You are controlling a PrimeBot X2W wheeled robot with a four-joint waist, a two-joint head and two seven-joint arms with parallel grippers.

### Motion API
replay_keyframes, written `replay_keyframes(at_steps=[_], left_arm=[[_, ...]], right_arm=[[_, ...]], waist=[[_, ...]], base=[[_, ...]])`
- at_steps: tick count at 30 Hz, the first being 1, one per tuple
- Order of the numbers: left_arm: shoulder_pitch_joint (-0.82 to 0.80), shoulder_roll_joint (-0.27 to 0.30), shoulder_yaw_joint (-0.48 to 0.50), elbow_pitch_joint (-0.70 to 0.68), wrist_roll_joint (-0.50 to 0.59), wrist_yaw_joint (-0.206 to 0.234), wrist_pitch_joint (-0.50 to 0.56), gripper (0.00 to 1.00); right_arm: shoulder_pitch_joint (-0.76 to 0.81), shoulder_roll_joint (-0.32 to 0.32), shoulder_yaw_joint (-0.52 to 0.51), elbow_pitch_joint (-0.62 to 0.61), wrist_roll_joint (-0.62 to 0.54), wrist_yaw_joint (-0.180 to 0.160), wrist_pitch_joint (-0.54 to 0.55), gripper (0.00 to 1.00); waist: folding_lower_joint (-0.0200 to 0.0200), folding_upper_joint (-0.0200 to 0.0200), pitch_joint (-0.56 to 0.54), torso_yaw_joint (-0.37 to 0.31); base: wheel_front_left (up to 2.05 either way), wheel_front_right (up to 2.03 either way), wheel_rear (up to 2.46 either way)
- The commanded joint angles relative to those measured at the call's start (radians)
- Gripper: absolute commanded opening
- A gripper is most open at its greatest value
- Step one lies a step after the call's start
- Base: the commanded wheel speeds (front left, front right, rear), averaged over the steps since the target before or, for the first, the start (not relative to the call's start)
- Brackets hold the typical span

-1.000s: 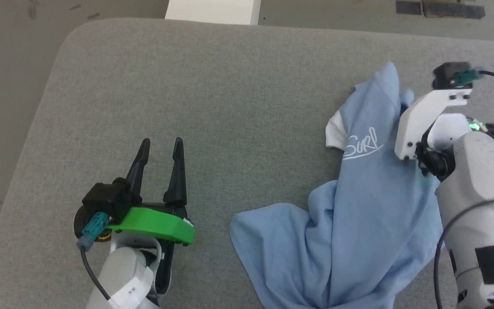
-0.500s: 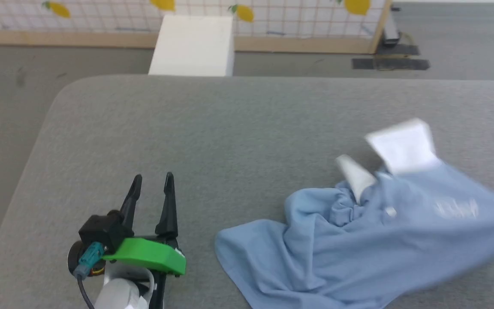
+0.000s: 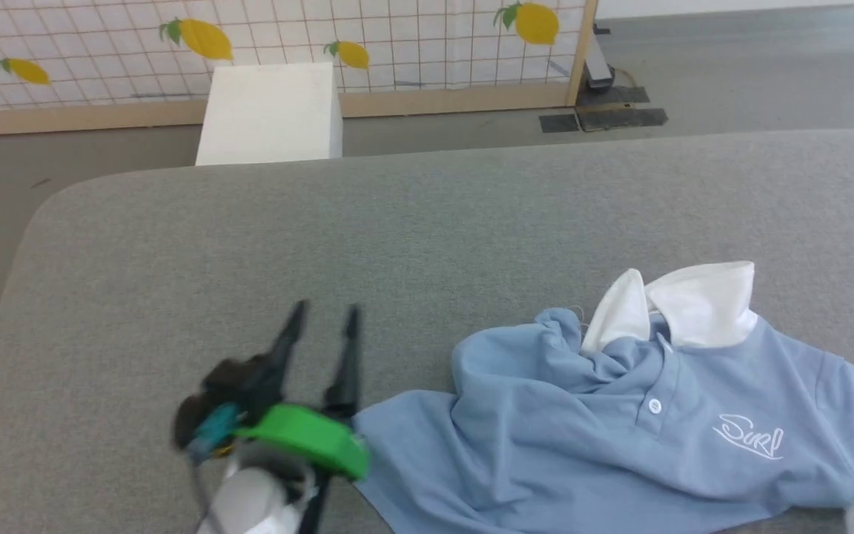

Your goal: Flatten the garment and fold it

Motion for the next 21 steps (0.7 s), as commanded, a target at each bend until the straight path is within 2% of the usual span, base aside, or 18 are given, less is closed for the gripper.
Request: replay_keyframes(at_steps=[1,6,8,10,12,15,19,21], left_arm=[[-0.058,-0.002,-0.041,0.022,-0.009,-0.011,0.006,1.0],[-0.232,-0.002,-0.213,0.128,-0.059,-0.025,0.11,1.0],[-0.302,-0.002,-0.286,0.187,-0.088,-0.028,0.185,1.0],[-0.396,-0.002,-0.389,0.273,-0.155,-0.033,0.32,1.0],[-0.446,-0.002,-0.444,0.327,-0.196,-0.034,0.423,1.0],[-0.51,-0.002,-0.512,0.397,-0.236,-0.023,0.58,1.0],[-0.566,-0.002,-0.568,0.463,-0.258,0.02,0.718,1.0],[-0.576,-0.002,-0.605,0.499,-0.285,0.017,0.824,1.0]], right_arm=[[0.009,0.002,0.038,-0.021,0.012,-0.001,-0.043,1.0],[0.018,0.002,0.155,-0.067,0.023,-0.001,-0.14,1.0],[0.013,0.002,0.194,-0.071,0.031,-0.001,-0.154,1.0],[-0.002,0.002,0.249,-0.069,0.047,-0.001,-0.161,1.0],[-0.015,0.002,0.275,-0.066,0.053,-0.001,-0.167,1.0],[-0.029,0.002,0.303,-0.059,0.065,-0.001,-0.175,1.0],[-0.039,0.002,0.336,-0.056,0.071,-0.001,-0.177,1.0],[-0.045,0.002,0.35,-0.054,0.077,-0.001,-0.178,1.0]], waist=[[0.0001,0.0,0.019,-0.014],[0.0001,0.0,0.058,-0.042],[0.0001,0.0,0.073,-0.055],[0.0001,0.0,0.094,-0.077],[0.0001,0.0,0.106,-0.091],[0.0001,0.0,0.121,-0.105],[0.0001,0.0,0.134,-0.113],[0.0001,0.0,0.137,-0.116]], base=[[0.0,0.0,0.0],[0.0,0.0,0.0],[0.0,0.0,0.0],[0.0,0.0,0.0],[0.0,0.0,0.0],[0.0,0.0,0.0],[0.0,0.0,0.0],[0.0,0.0,0.0]])
